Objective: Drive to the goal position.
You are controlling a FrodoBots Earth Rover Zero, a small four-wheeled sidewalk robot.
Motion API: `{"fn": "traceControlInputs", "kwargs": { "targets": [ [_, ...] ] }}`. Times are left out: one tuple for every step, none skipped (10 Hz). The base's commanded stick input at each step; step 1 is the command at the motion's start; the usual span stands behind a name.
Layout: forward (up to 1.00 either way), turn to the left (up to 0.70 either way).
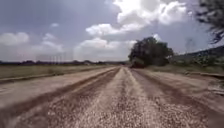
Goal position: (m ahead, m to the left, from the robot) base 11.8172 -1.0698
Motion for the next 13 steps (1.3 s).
{"fn": "traceControlInputs", "kwargs": {
  "targets": [
    [1.00,0.00],
    [1.00,0.00],
    [1.00,0.00],
    [1.00,0.00],
    [1.00,0.00],
    [1.00,0.00],
    [1.00,0.00],
    [1.00,0.00],
    [1.00,0.00],
    [1.00,0.00],
    [1.00,-0.18],
    [1.00,-0.13],
    [1.00,0.00]
  ]
}}
